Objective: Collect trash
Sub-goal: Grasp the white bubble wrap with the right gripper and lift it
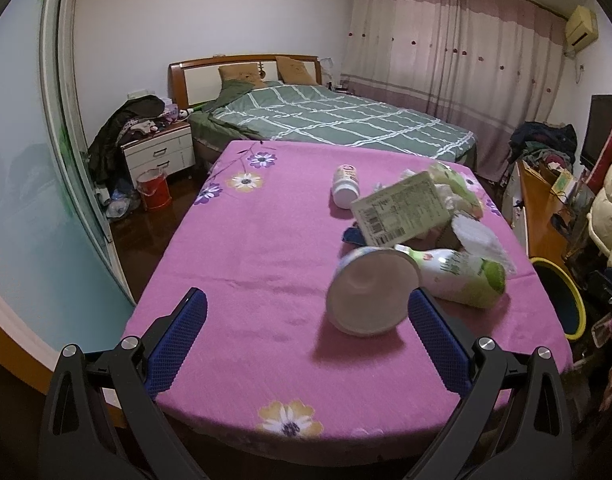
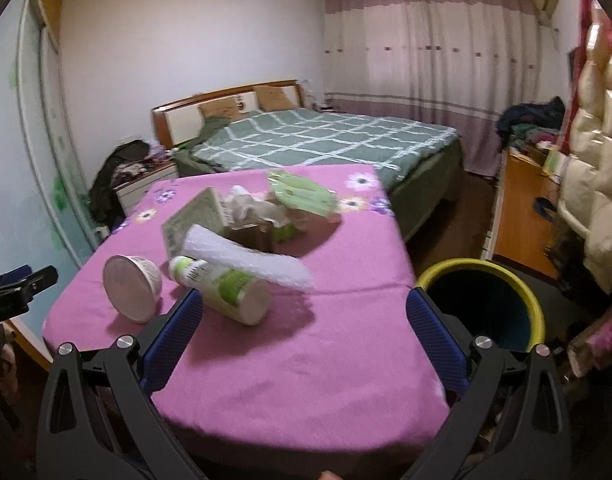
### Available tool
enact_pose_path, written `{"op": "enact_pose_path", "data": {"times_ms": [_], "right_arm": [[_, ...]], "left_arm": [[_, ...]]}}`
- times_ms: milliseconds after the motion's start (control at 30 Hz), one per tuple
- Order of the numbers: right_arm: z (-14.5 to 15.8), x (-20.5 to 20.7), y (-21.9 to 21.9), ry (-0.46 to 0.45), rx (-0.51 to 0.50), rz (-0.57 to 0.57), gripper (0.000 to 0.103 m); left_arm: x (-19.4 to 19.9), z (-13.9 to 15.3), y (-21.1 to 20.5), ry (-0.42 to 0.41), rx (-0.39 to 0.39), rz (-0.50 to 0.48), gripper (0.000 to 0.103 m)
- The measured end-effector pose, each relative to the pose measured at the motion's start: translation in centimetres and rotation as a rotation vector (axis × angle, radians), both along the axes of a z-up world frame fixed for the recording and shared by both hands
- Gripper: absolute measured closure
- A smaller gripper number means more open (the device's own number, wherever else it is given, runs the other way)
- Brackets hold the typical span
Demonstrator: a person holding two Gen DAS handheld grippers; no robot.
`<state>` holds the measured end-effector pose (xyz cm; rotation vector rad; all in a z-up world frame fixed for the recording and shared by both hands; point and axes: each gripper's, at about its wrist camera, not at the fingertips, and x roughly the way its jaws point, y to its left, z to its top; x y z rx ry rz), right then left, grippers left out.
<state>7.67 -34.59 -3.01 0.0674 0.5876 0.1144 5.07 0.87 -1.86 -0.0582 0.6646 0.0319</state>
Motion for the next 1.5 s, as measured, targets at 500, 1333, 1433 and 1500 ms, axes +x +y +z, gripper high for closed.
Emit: {"op": "enact_pose_path", "data": {"times_ms": [500,1333,1433,1500], "right_arm": [[-3.6,10.6,8.3,0.113,-0.118,0.243,0.023],[1.2,8.6,1.5,-0.011,-0.065,0.118,0.089],[1.6,7.8,-0.5,-0.012,-0.045,0.083,0.089],[1.7,7.3,-1.9,-0.012,-0.042,0.051,0.089]], "left_arm": [[4.3,-0.7,1.0,0.019,-0.015,0.002,0.004],[7.2,-3.3,-1.9,0.062,0.022,-0.09,0.004],[8.5,-4.2,-2.1,0.085,0.057,-0.082,0.004],[9.6,-4.9,-2.2,0.105,0.081,-0.085,0.004]]}}
